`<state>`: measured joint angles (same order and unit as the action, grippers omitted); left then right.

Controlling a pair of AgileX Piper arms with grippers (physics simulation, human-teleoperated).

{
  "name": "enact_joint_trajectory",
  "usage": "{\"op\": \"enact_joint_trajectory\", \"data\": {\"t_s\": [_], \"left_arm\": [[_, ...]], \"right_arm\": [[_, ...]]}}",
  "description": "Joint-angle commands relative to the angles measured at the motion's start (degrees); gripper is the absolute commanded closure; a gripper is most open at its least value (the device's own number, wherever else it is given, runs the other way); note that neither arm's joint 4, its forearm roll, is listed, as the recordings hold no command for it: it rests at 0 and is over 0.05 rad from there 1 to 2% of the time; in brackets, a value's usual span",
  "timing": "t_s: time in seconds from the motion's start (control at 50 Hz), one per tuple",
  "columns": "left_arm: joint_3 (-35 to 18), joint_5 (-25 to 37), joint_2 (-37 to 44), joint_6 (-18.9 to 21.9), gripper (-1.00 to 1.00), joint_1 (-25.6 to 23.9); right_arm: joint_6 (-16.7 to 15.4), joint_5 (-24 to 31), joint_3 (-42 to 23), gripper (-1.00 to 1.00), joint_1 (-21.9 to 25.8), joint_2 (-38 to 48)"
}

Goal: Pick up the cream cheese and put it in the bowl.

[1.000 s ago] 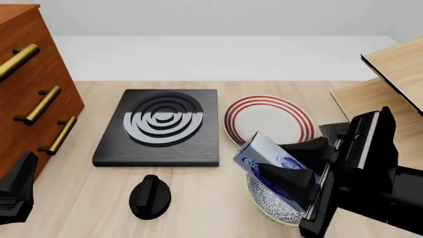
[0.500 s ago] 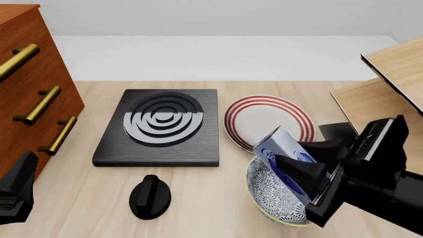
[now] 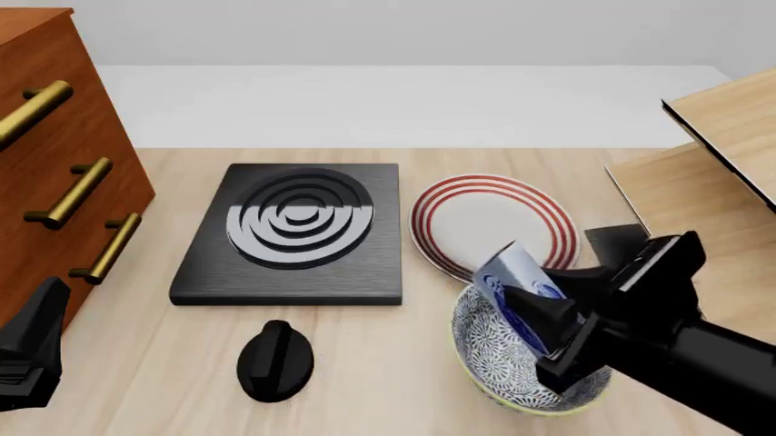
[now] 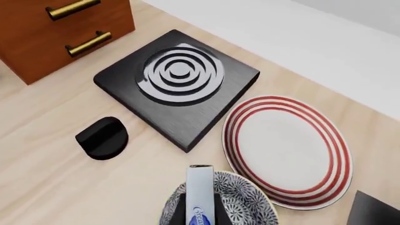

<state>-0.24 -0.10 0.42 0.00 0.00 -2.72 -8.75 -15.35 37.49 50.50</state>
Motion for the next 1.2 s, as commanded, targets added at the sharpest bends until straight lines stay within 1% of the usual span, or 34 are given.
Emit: {"op": "enact_joint_trajectory", "data": {"t_s": [0.02, 0.18, 0.46, 0.8, 0.94, 1.06, 1.2], "left_arm": [[0.0, 0.0, 0.0, 0.0, -1.00, 0.0], [0.0, 0.0, 0.0, 0.0, -1.00, 0.0], [0.0, 0.0, 0.0, 0.0, -1.00, 0.0], [0.0, 0.0, 0.0, 0.0, -1.00, 0.0], [0.0, 0.0, 0.0, 0.0, -1.00, 0.0], [0.0, 0.0, 0.0, 0.0, -1.00, 0.0], [0.0, 0.0, 0.0, 0.0, -1.00, 0.0]], "right_arm": [[0.5, -3.8, 1.2, 1.00, -2.1, 3.0], [0.1, -6.2, 1.9, 1.00, -3.4, 5.2], [0.3, -9.3, 2.7, 1.00, -4.4, 8.2], [0.6, -15.2, 4.7, 1.00, -5.2, 13.9], [0.7, -16.1, 4.9, 1.00, -5.5, 14.7], [0.9, -18.3, 5.5, 1.00, -5.6, 16.8], [1.0, -18.6, 5.6, 1.00, -5.7, 17.2]]}}
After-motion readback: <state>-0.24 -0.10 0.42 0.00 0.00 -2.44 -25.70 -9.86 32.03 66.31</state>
